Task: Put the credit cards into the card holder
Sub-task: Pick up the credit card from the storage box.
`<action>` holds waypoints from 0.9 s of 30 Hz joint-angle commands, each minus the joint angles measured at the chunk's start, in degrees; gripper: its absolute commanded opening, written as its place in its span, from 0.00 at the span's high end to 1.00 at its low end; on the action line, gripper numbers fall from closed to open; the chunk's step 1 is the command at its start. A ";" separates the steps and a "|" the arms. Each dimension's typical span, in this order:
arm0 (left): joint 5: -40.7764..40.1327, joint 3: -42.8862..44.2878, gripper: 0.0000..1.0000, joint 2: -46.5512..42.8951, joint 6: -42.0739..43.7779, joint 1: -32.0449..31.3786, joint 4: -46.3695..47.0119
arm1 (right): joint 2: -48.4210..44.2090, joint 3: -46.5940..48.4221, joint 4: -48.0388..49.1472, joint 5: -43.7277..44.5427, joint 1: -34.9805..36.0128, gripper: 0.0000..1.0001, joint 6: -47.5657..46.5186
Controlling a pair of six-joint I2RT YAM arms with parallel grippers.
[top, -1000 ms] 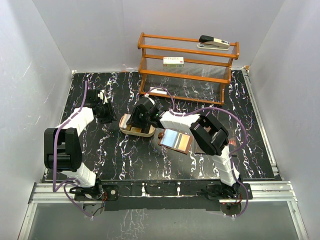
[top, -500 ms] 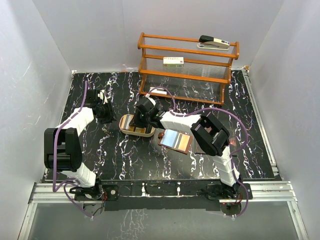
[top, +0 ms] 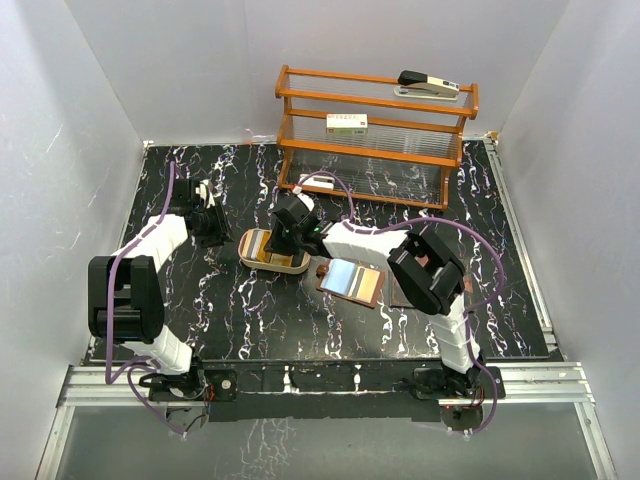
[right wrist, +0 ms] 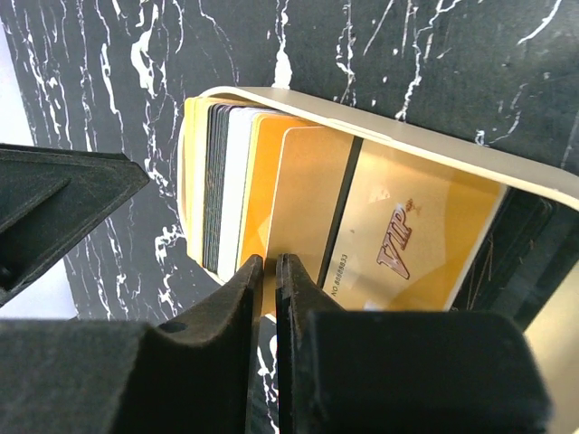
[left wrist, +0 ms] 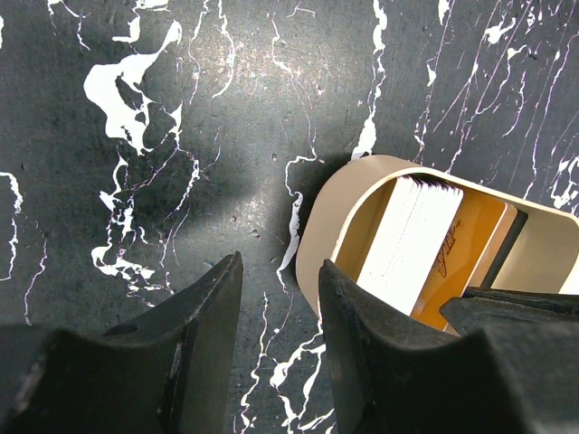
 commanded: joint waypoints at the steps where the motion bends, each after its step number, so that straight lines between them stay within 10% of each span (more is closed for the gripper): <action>1: -0.64 -0.08 0.62 -0.70 0.36 0.29 -0.63 | -2.81 -0.33 -2.98 5.67 -0.39 0.91 -1.76; 27: -2.18 2.92 0.59 -5.15 0.51 0.27 -3.16 | -9.97 -2.92 -0.75 6.55 -0.39 1.00 -7.76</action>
